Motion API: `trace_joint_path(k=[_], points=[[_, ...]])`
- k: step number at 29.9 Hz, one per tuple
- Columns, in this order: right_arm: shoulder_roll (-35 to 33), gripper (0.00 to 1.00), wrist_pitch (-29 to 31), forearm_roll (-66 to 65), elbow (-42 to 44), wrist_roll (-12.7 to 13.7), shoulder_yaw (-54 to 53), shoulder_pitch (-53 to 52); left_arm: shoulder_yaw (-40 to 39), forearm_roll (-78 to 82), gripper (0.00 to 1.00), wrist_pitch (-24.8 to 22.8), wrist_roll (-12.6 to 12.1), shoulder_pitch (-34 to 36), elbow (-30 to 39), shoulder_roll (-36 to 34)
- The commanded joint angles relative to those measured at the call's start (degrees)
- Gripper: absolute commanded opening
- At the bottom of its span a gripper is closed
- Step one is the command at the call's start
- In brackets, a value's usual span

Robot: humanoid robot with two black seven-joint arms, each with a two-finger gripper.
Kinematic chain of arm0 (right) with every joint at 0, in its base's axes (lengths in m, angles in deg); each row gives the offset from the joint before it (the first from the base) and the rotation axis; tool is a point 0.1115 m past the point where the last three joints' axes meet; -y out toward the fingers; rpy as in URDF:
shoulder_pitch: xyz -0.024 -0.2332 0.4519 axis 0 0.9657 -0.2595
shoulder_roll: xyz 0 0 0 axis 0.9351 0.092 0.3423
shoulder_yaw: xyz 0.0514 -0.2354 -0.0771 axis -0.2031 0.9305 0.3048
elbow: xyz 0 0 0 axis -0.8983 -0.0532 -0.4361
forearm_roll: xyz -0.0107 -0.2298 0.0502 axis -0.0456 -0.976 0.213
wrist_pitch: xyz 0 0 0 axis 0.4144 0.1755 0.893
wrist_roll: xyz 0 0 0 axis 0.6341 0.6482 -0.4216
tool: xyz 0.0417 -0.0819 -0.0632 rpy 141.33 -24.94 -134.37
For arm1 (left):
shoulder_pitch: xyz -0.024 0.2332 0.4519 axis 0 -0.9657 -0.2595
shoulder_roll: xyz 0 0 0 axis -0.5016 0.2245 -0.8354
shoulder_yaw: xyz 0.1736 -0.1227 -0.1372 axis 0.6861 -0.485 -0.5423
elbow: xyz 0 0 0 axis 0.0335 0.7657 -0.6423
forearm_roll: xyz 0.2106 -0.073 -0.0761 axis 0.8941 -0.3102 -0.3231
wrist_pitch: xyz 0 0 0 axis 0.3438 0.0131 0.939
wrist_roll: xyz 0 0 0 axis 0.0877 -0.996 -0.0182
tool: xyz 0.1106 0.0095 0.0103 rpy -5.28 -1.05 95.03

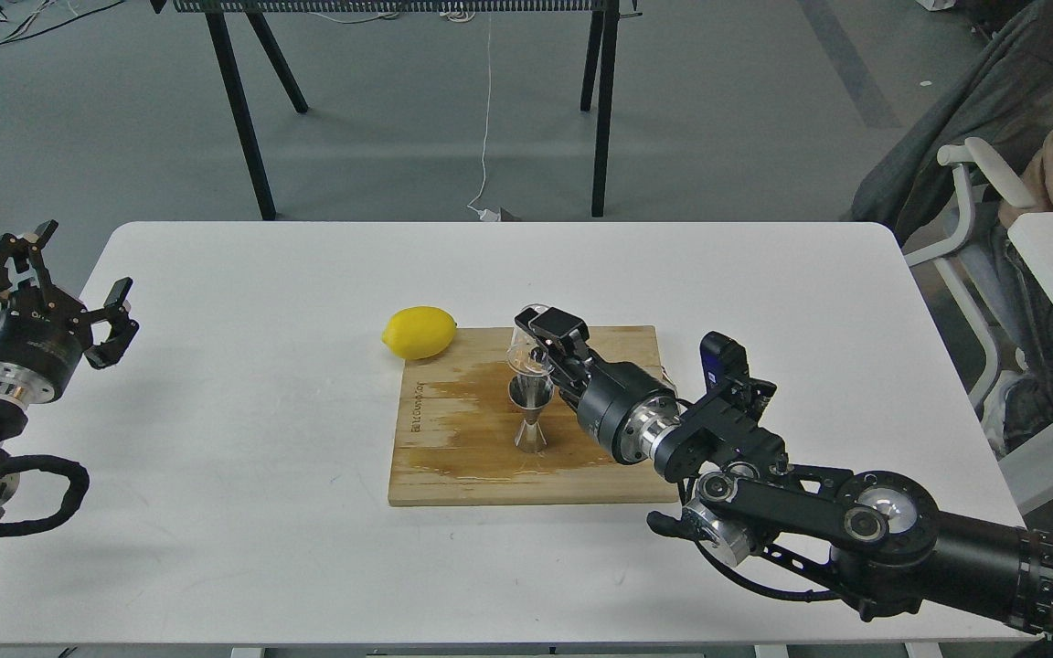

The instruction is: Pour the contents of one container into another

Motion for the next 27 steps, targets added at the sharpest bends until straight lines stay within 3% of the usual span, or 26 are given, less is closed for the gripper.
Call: trace_joint_path(k=[1,27], points=[[0.0,0.35,0.0,0.0,0.6,0.0,1.4,-0.8,0.0,0.0,0.97,0.0,0.0,0.0,0.0,0.0],[-1.4,0.36,0.0,-0.8,1.2,-0.1,4.7,-3.2,0.0,0.0,0.97,0.0,0.0,0.0,0.0,0.0]])
